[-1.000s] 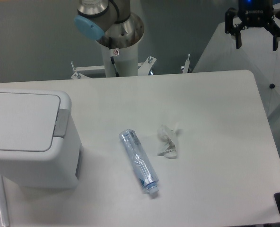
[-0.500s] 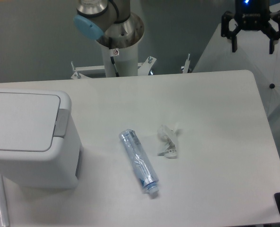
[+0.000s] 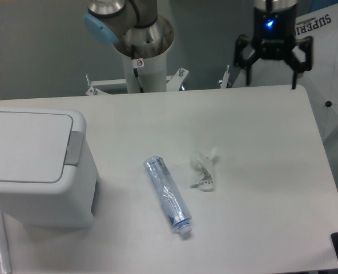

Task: Open the trash can
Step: 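Move the open gripper down and across toward the white trash can lid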

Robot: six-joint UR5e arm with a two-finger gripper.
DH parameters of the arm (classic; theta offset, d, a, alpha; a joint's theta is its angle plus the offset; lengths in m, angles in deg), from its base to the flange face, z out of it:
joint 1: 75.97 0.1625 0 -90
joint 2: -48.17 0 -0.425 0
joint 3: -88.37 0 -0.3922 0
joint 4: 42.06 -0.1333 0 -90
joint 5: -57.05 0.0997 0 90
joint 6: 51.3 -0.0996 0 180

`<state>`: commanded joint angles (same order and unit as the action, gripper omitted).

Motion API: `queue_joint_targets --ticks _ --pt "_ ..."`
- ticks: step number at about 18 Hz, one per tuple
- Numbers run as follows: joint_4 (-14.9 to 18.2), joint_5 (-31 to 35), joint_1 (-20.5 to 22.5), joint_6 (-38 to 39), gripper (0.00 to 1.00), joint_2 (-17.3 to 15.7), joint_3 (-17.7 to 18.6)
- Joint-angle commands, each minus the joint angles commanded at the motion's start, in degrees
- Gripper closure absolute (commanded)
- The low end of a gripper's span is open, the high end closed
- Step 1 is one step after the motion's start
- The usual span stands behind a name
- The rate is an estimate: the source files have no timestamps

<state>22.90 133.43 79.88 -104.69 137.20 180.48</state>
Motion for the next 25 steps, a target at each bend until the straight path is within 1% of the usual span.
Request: queue_joint_targets --ticks 2,4,5,7,9,10,12,17,19,22,25 --pt "-0.26 -1.4 -2.2 7.74 0.0 0.26 -0.18" --pt "-0.53 -5.87 -3.53 14.77 0.0 0.44 -0.61" --pt "-1.57 -9.29 -3.62 18.98 0.0 0.44 -0.79" --pt "-3.86 -16.67 -3.71 30.65 0.0 1.05 -0.79" --pt "-6.58 -20.47 -3.97 41.39 0.0 2.1 -0.88" --pt "-7.9 -20.83 -4.67 44.4 0.0 2.46 -0.79" --pt "-8.96 -20.75 -6.16 45.31 0.0 2.55 -0.53" --pt "-9.41 -20.05 -9.24 45.39 0.0 3.34 0.09" --pt "-9.32 -17.43 -10.9 44.35 0.0 4.21 -0.35" --pt "-9.32 -11.01 -14.94 38.91 0.0 5.53 -1.05" --pt "-9.41 -9.23 -16.27 36.35 0.0 6.33 -1.32"
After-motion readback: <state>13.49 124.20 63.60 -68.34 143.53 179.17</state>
